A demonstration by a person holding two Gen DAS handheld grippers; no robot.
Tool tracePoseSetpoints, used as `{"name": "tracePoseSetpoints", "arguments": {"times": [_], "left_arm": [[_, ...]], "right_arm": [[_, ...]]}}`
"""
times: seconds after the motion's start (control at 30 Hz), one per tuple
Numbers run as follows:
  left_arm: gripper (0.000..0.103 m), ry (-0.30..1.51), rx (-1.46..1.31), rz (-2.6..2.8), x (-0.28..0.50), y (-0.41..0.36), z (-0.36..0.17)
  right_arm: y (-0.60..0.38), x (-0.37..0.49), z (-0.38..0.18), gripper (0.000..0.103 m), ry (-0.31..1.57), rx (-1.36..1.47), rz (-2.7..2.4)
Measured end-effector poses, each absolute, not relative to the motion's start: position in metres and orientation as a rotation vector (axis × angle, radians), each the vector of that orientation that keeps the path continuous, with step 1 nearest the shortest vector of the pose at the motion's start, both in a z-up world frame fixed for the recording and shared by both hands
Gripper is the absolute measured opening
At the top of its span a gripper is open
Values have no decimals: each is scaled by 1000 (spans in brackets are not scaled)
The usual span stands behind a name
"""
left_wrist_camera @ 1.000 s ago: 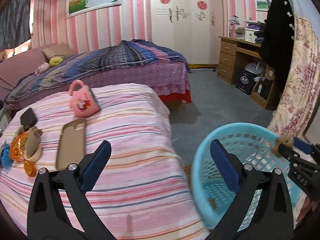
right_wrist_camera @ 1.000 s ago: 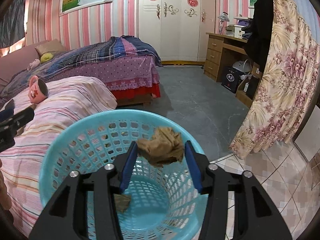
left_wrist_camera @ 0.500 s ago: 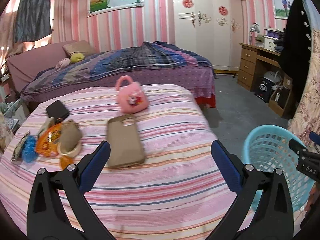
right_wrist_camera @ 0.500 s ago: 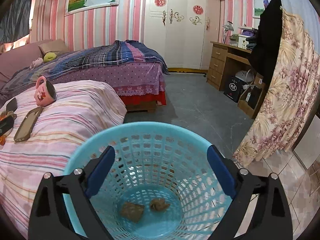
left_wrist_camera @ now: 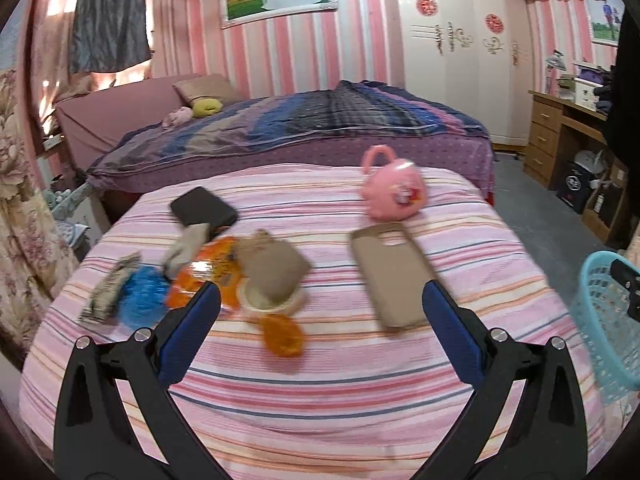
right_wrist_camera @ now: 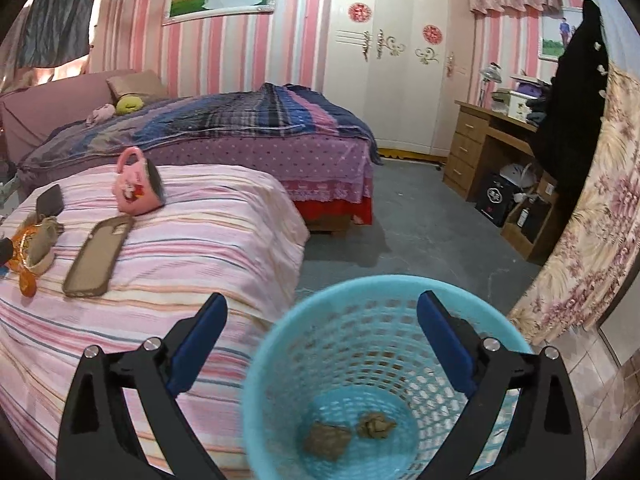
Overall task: Collect trash
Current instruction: 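Return both tools to the bed and grasp the orange peel with the right tool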
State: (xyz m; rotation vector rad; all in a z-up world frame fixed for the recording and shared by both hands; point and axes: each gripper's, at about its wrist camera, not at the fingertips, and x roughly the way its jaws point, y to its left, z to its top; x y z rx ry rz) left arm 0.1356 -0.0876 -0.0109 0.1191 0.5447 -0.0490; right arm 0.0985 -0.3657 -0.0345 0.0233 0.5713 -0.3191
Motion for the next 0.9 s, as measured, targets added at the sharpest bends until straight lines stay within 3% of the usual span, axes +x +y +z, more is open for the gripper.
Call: {"name": "tracePoseSetpoints", "arguments": {"times": [0.9], "left_arm": [[98, 630, 66, 170, 164, 106, -38]], "right_arm": [[-205, 152, -40, 94, 579, -76, -118]]}}
